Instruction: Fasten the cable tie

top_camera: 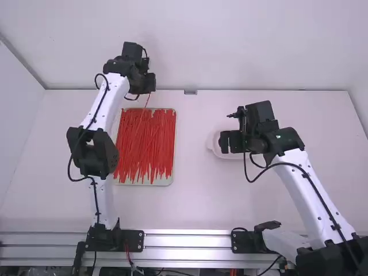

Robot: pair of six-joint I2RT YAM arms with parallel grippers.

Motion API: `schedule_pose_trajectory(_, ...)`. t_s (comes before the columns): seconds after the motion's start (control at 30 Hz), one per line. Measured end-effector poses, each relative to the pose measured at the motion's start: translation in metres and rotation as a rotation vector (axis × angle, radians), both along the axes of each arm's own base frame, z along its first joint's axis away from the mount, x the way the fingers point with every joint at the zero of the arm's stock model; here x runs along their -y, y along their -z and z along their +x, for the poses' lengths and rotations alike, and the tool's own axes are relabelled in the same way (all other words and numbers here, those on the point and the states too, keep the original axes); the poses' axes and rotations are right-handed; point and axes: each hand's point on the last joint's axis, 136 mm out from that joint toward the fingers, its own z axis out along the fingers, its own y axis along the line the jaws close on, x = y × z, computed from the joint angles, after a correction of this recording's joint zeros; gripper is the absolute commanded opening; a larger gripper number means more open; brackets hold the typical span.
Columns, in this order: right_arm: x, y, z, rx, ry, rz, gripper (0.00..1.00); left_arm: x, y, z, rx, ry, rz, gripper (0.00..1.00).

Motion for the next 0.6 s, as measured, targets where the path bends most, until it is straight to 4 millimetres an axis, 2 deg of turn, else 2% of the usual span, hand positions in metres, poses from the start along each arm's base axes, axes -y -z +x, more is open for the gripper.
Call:
schedule_pose_trajectory(0.03, 0.0, 0.0, 0.0, 0.0, 0.0, 0.0, 0.99, 0.001, -0.011, -0.003, 0.019, 0.003, -0.006, 0.02)
schedule_pose_trajectory(0.1, 0.0, 0.0, 0.0, 0.001, -0.001, 0.0, 1.0, 0.0, -0.05, -0.013, 0.091, 0.007, -0.013, 0.02)
schedule_pose_trajectory(0.17, 0.0, 0.0, 0.0, 0.002, -0.001, 0.0, 1.0, -0.001, -0.074, -0.021, 0.134, 0.007, -0.015, 0.02)
schedule_pose_trajectory(0.23, -0.001, -0.001, 0.002, 0.01, -0.001, 0.003, 1.0, -0.005, -0.116, -0.039, 0.211, -0.003, -0.011, 0.02)
schedule_pose_trajectory(0.27, -0.001, -0.002, 0.002, 0.012, -0.001, 0.003, 0.99, -0.007, -0.126, -0.045, 0.227, -0.006, -0.008, 0.02)
schedule_pose_trajectory(0.3, -0.001, -0.002, 0.003, 0.016, -0.001, 0.004, 1.0, -0.009, -0.147, -0.058, 0.267, -0.012, -0.001, 0.02)
schedule_pose_trajectory(0.37, -0.002, -0.003, 0.005, 0.026, -0.003, 0.007, 1.0, -0.013, -0.173, -0.076, 0.317, -0.02, 0.014, 0.02)
schedule_pose_trajectory(0.47, -0.005, -0.005, 0.007, 0.038, -0.011, 0.01, 0.99, -0.014, -0.197, -0.093, 0.376, -0.021, 0.034, 0.02)
schedule_pose_trajectory(0.6, -0.005, -0.006, 0.008, 0.043, -0.011, 0.011, 1.0, -0.013, -0.197, -0.107, 0.39, -0.024, 0.048, 0.02)
